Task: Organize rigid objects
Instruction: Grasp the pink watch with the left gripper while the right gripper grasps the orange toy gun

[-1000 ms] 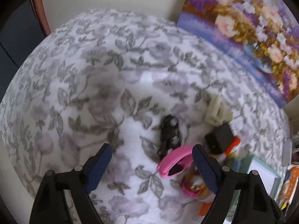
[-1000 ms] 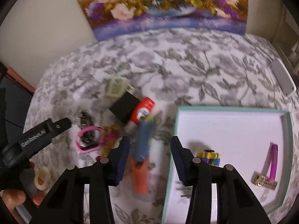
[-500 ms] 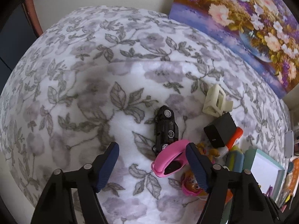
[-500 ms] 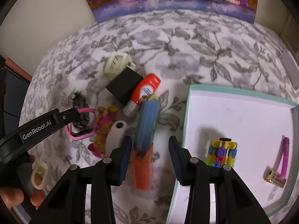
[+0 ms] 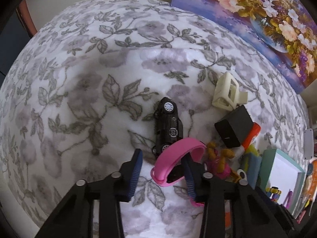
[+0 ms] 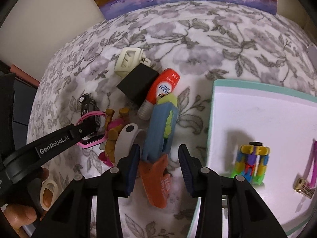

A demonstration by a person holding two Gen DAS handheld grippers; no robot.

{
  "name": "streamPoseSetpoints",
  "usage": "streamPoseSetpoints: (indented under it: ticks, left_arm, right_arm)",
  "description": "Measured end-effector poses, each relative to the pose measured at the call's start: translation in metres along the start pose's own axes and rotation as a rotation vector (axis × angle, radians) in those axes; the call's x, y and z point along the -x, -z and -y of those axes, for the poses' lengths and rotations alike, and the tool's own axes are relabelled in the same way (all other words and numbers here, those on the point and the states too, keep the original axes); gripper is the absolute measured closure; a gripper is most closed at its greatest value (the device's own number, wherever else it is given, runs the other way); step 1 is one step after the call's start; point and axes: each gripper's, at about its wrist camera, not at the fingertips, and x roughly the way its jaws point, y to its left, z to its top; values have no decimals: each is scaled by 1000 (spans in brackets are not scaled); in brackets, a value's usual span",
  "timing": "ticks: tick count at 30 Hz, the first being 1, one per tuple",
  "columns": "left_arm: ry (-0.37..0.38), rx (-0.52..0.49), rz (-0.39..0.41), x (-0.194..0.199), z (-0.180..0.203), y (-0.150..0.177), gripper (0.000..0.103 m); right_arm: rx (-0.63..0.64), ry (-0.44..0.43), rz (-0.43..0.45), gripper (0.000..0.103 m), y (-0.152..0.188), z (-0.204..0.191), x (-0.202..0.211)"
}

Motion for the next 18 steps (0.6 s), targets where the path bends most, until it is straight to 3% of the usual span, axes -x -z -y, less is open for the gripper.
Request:
streamPoseSetpoints:
  ticks: [4,12,18]
  left_arm:
    - [12,-7,-2,2,3,1,78]
    - [22,-2,-3,7,2,0,81]
    - [34,3,21,18,2,-1,83]
  right_arm:
    - [-24,-37,-25,62,1,2,-8]
    - [-17,-32,-24,65,2,0,-7]
    - [-14,-36,-5,74,1,2,3]
